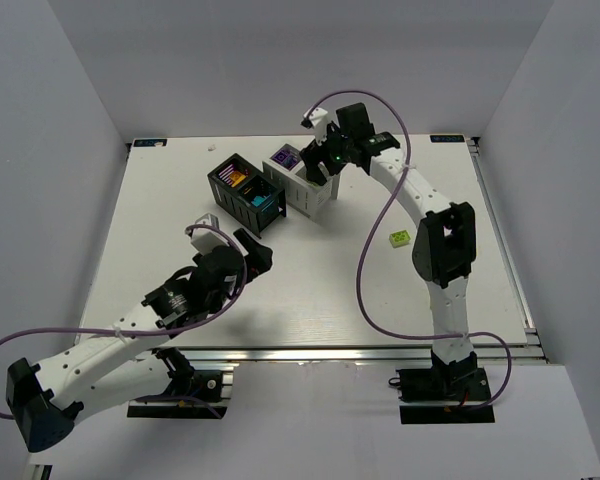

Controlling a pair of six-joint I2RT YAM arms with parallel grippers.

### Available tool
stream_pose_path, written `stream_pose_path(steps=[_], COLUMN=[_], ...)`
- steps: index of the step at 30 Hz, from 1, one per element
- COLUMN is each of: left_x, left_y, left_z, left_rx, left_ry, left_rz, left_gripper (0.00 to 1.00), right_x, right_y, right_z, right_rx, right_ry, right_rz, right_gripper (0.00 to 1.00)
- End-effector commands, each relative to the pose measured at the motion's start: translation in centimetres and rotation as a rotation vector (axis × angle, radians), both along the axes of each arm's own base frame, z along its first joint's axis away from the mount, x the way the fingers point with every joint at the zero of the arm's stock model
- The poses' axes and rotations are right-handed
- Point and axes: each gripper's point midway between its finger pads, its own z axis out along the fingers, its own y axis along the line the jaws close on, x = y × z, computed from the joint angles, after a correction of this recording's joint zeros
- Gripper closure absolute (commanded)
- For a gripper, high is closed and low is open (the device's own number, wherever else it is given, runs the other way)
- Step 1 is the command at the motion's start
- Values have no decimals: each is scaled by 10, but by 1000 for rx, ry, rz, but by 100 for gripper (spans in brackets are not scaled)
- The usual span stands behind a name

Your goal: Sort the legos into containers by color

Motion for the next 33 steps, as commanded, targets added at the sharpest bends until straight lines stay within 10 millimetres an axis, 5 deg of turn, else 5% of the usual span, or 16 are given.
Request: stream_pose_path(steps=[1,2,5,11,12,14,16,17,18,23,33], left_x=[7,8,12,24,26,30,33,36,38,45,40], left_y=[-5,-6,-7,-7,-7,-6,-5,-4,-2,7,12], left_z=[13,15,13,10,11,10,10,10,9,2,-5], left_rx=[6,7,45,132,139,148,151,154,156,175,153], left_ry=[-50,-56,-53,-35,-32,-26,-27,-26,-25,-8,-3], left_rz=[-21,-27,-37,-100,-109,-130,-141,-149,-151,-157,-145], left_gripper=[2,2,2,2,2,2,2,2,2,2,2], right_x=[-11,-16,-45,-130,-141,-166,-173,-185,-193,-234,-260], right_y=[-18,-26,-67,-183,-210,-226,-262,-268,-276,-300,-308], right_z=[45,63,55,-23,-31,-49,-53,-60,-64,-93,-132], right_rx=[-8,-32,-110,-405,-466,-495,-595,-611,-635,-731,-704], right_ry=[-77,-133,-88,259,316,415,480,536,582,752,1016], right_rz=[32,61,141,267,224,195,9,-20,-62,-201,-347], right_gripper=[11,11,11,34,34,34,31,29,11,11,11])
